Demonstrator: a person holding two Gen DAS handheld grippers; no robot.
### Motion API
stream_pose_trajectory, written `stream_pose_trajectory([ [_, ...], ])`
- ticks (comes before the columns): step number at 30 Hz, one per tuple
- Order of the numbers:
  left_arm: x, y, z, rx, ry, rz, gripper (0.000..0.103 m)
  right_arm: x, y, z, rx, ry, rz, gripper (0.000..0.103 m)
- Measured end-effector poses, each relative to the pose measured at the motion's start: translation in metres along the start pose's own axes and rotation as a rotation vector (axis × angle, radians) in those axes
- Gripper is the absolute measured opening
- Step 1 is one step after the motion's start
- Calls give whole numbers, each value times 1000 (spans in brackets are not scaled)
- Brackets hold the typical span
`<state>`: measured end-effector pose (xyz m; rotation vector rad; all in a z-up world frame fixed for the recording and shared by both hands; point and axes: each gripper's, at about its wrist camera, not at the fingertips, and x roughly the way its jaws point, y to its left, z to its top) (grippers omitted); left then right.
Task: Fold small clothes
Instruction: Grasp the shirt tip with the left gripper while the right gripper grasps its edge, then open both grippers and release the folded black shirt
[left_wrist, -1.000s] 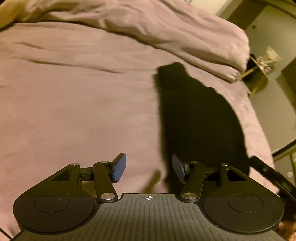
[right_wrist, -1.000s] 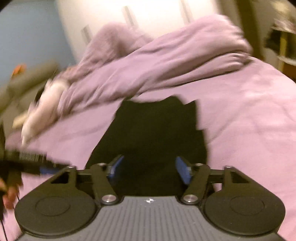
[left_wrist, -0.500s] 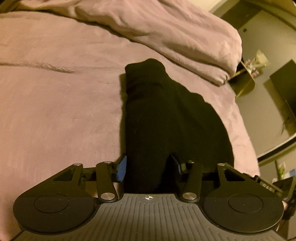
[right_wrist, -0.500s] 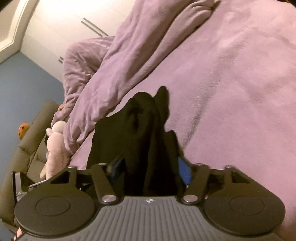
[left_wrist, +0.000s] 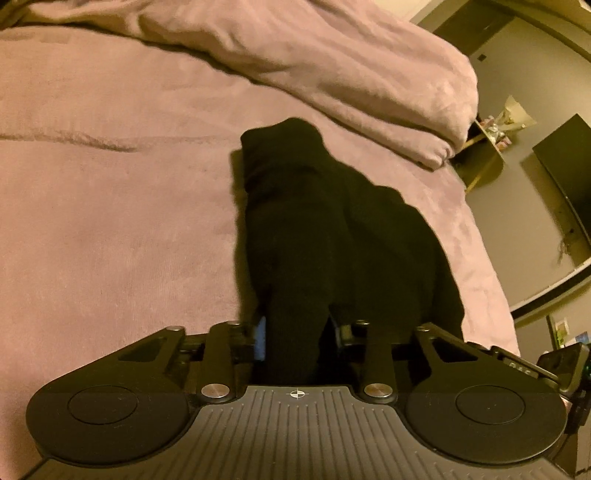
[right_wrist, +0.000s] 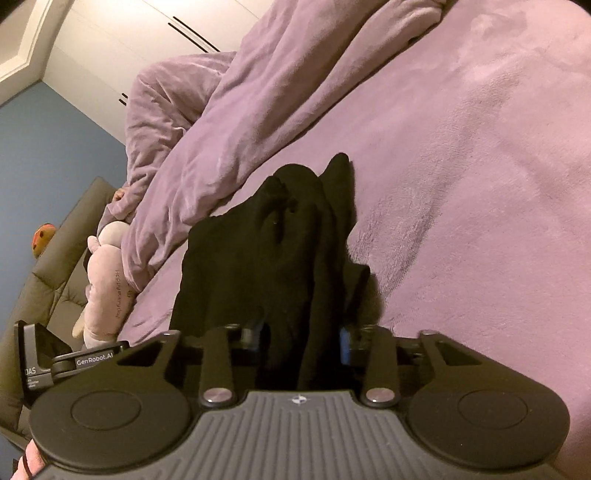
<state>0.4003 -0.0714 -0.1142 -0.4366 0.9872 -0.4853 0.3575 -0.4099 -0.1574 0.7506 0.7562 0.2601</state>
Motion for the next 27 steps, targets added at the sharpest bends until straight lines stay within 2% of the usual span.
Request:
stream_pose_trajectory([
  [3,-12,-4,2,18,-8,-18,27,-3,4,0,12,-2,3,22],
  [7,-45,-7,3,45,-30,-25,26,-5,15,-1,47,3,38,20],
  [10,-83,3,-2,74,-42,49,26,2,39,-15,28,38,100,19],
  [13,-126,24,-21,67,-38,147,27,17,69,-43,-4,124,154,20],
  [17,-160,55,-53,56,3,245,34,29,92,-83,-7,212,231,20],
  [19,-168,69,-61,56,12,309,34,25,104,-93,-68,217,194,27],
  [21,-179,76,-61,66,-39,362,41,14,116,-91,-143,188,118,36],
  [22,-183,77,-59,59,-66,375,41,6,122,-87,-177,152,76,39],
  [25,-186,78,-47,35,-136,367,42,-14,142,-71,-284,25,-25,50],
  [27,-176,77,-38,16,-143,336,45,-10,155,-61,-325,3,-31,59],
])
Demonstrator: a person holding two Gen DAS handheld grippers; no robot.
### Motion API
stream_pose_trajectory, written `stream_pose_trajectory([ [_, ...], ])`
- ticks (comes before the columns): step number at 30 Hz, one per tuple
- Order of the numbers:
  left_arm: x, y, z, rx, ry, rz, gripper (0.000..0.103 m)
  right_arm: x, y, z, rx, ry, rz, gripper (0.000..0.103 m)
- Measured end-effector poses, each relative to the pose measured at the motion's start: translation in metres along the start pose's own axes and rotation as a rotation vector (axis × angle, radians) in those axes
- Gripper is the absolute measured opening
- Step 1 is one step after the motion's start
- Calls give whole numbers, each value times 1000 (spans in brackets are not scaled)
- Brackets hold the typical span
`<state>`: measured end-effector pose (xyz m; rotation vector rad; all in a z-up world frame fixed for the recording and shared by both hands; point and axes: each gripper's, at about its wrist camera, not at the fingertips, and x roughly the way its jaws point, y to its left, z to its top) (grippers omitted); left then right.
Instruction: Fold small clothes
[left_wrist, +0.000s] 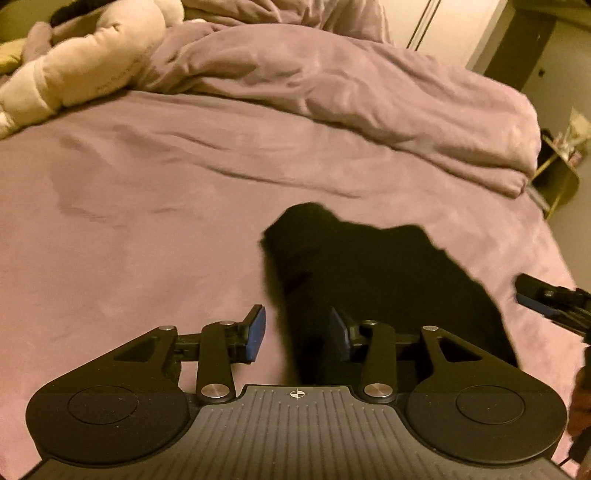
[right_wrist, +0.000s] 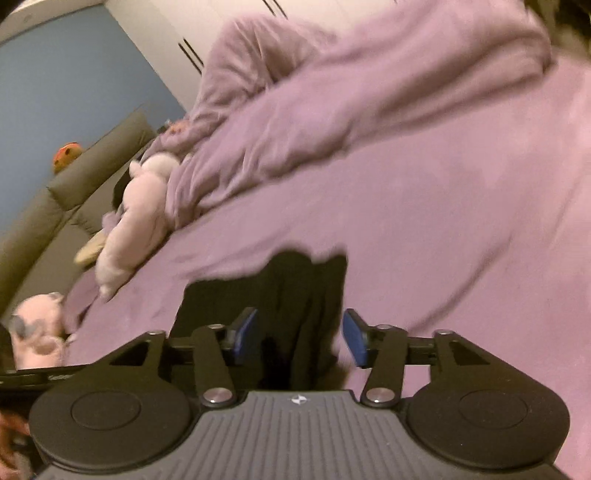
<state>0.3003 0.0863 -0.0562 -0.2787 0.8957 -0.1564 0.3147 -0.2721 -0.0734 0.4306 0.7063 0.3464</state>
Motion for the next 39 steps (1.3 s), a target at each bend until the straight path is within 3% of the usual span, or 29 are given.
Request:
stream_pose_trajectory([
  [2,14,-7,6,-9,4,-28,47,18,11,11,-42,26,6,60],
  [7,54,-21,19,12,15,29,47,83,36,21,-161,174,-36,56],
  [10,74,-25,15,17,30,40,48,116,48,8,-315,226,-157,35],
  [13,81,-22,7,23,29,49,49,121,38,0,-307,176,-178,32],
  [17,48,-9,-8,15,19,-3,52,86,30,-2,-228,102,-131,37],
  [18,34,-6,-14,22,22,-16,53,67,23,-5,-201,83,-100,49],
  [20,9,-3,-30,42,37,-49,54,35,4,-14,-131,78,-11,63],
  [26,-44,-10,-101,63,91,-64,60,-34,-48,-59,119,125,95,64],
  [29,-38,-19,-124,85,134,-41,60,-47,-47,-74,105,127,101,63],
  [32,-33,-26,-129,92,103,21,59,-46,-34,-80,50,148,67,48],
  [35,-28,-28,-126,71,86,51,58,-43,-20,-78,4,157,23,24],
  [37,-27,-24,-125,35,80,63,54,-43,-14,-78,-30,162,-19,18],
  [39,-29,-17,-122,-19,81,45,52,-45,-14,-76,27,168,-2,15],
])
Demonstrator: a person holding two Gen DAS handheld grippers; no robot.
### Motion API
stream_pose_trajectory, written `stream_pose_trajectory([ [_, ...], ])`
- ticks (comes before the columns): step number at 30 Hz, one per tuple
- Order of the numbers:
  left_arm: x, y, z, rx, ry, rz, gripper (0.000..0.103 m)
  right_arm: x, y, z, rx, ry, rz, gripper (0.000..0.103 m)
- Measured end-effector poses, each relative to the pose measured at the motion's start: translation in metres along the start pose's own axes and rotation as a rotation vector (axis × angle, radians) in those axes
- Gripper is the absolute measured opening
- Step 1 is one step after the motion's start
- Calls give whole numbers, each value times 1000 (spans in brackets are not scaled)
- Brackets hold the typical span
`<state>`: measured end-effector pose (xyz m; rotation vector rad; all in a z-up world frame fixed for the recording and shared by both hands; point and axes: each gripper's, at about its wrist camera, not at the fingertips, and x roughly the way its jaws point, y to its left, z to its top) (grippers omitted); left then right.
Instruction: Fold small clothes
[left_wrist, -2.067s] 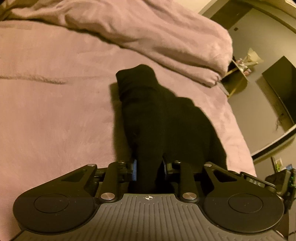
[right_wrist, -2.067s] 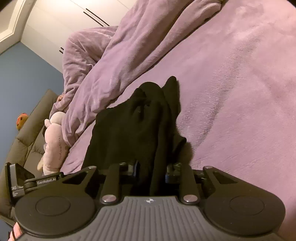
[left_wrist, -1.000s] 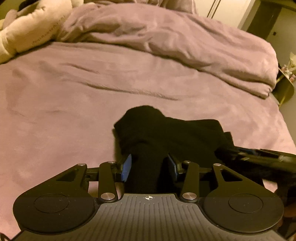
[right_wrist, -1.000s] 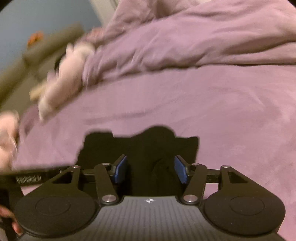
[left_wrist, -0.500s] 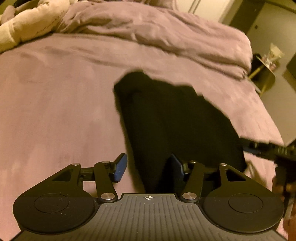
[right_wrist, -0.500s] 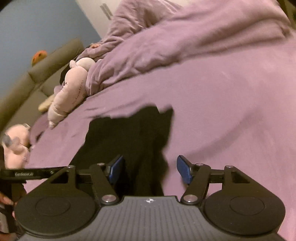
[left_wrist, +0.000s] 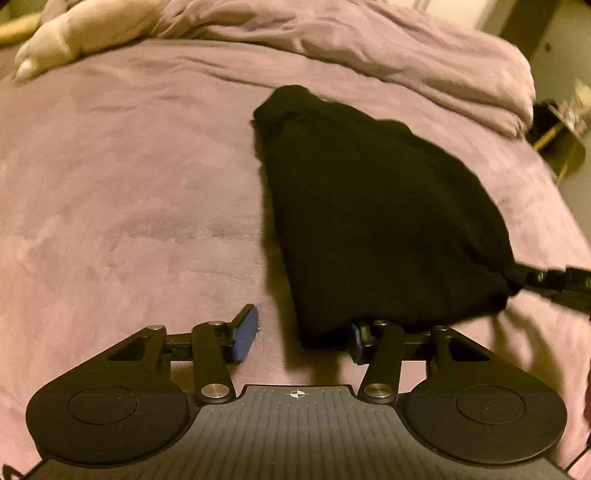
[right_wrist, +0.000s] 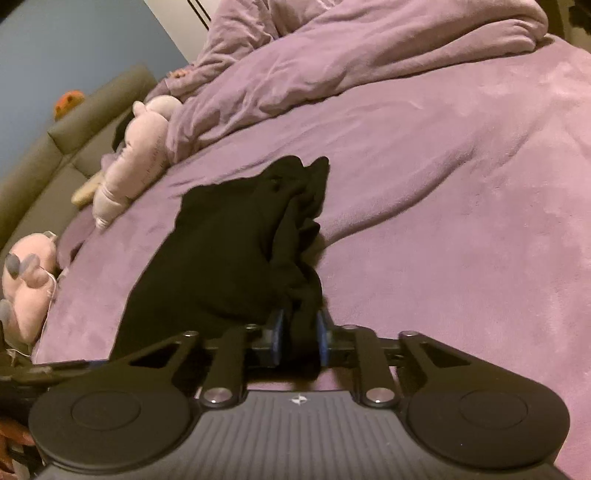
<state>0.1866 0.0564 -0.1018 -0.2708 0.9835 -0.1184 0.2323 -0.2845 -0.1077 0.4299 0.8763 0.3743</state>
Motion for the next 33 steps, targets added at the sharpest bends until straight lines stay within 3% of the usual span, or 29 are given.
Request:
stream_pose_trajectory([
  [3,-9,13,4,-54,-19,-27,50,-9,-18,-1,203,0,141,14],
  [6,-18,22,9,-67,-51,-6,50,-6,-36,-12,394,19,283,14],
  [8,-20,28,11,-82,-43,-12,50,2,-38,-19,387,51,235,14],
  [9,-19,28,12,-90,-35,-18,50,4,-35,-20,338,61,169,14],
  [11,-21,28,10,-90,-24,-24,52,2,-28,-18,255,40,136,16],
  [13,-22,27,6,-79,-3,-41,53,-6,-20,-12,196,4,112,24],
  [14,-23,29,4,-82,4,-55,53,-11,-17,-9,162,-19,106,36],
  [15,-24,31,2,-88,9,-75,53,-13,-15,-6,139,-33,100,54],
  [17,-28,37,0,-111,16,-136,53,-13,-16,-3,127,-35,117,70],
  [22,-21,56,2,-221,13,-286,58,10,-28,-3,159,33,159,70],
  [26,-10,61,11,-289,20,-365,58,16,-34,-7,210,35,206,56],
  [28,-7,66,14,-346,17,-422,58,16,-35,-8,222,34,229,55],
  [33,17,67,12,-428,74,-446,57,24,-39,-8,241,55,255,56],
])
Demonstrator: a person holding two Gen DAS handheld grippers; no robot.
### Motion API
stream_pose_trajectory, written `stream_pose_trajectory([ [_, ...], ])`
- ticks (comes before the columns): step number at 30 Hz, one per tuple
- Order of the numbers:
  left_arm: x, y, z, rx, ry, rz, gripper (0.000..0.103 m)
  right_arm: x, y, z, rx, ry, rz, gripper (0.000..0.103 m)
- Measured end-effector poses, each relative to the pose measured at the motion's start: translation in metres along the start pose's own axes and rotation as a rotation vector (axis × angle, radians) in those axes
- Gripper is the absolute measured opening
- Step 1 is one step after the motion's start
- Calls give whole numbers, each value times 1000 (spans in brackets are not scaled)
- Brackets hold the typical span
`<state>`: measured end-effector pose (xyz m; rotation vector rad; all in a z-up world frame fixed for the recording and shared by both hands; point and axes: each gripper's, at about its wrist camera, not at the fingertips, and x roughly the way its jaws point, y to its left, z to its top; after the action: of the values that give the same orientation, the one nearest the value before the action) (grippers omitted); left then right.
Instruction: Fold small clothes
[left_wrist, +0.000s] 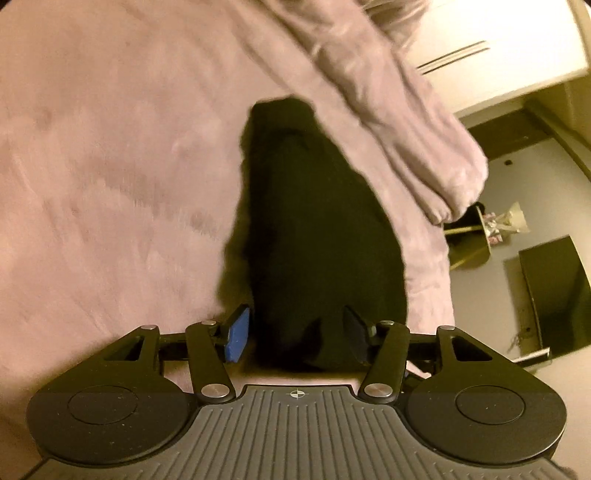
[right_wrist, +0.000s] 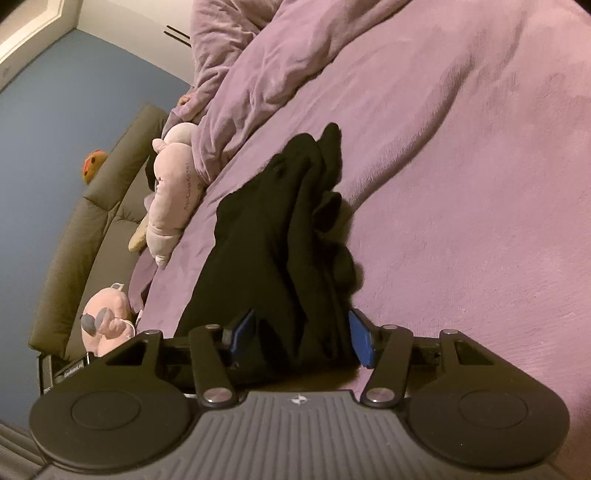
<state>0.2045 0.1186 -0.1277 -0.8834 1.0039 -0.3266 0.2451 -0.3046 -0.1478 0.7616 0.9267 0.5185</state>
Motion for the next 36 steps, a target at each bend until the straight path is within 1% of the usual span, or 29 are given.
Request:
stream_pose_trajectory([
  [1,5,2,0,-27,8,-9,53,1,0,0,5,-1,4,56],
  [2,9,3,0,-50,9,-31,52,3,1,1,3,-3,0,54],
  [3,13,4,0,-70,8,-53,44,4,3,0,0,-7,-9,45],
  [4,15,2,1,-80,7,-53,29,6,5,0,-2,-3,-16,40],
  [5,16,0,2,-76,4,-46,21,7,7,-1,0,5,-26,32],
  [6,15,-4,5,-54,-2,-44,18,9,8,-1,3,13,-38,27],
  [7,11,-8,7,-35,-13,-47,18,10,11,-1,7,23,-48,25],
  [8,5,-11,11,-26,-25,-56,17,9,12,0,31,28,-28,22],
  [9,-2,-15,14,-22,-39,-66,17,7,10,1,86,31,23,21],
  [11,-16,-22,18,-3,-59,-69,17,2,1,1,220,31,140,20],
  [12,-22,-24,19,13,-58,-59,17,0,-3,-1,266,25,172,20],
  [13,-24,-24,18,23,-43,-46,18,-1,-5,-3,275,25,170,20],
  [14,-24,-23,16,37,-17,-28,18,-2,-4,-4,247,27,124,20],
  [15,-23,-21,14,55,11,17,18,-3,0,-7,189,26,47,22],
  [16,-23,-18,12,73,23,73,19,-3,7,-9,116,29,-32,25],
  [17,-25,-16,11,90,25,116,21,-5,14,-12,43,31,-104,31],
  [18,-28,-15,10,106,19,150,30,-9,21,-13,-9,19,-142,36],
  [19,-33,-15,10,115,6,172,35,-16,29,-14,-60,-3,-165,37],
  [21,-43,-18,13,135,-38,191,35,-28,44,-12,-140,-53,-207,37],
  [23,-48,-30,20,178,-84,206,37,-36,60,-6,-202,-118,-252,38],
  [24,-46,-38,25,200,-101,210,42,-35,67,-1,-226,-138,-266,38],
  [26,-37,-54,38,213,-139,213,47,-26,82,9,-269,-162,-294,38],
  [28,-23,-65,53,204,-190,210,54,-6,96,19,-310,-162,-305,38],
  [30,1,-77,71,197,-216,235,55,15,107,29,-341,-181,-318,38],
  [31,12,-81,76,208,-243,246,56,28,112,33,-355,-189,-326,38],
  [32,27,-86,83,238,-275,273,56,39,116,37,-369,-204,-334,38],
  [34,52,-89,92,276,-315,346,56,60,120,43,-403,-236,-381,38],
  [36,75,-86,97,299,-319,372,56,80,121,48,-429,-249,-409,38],
])
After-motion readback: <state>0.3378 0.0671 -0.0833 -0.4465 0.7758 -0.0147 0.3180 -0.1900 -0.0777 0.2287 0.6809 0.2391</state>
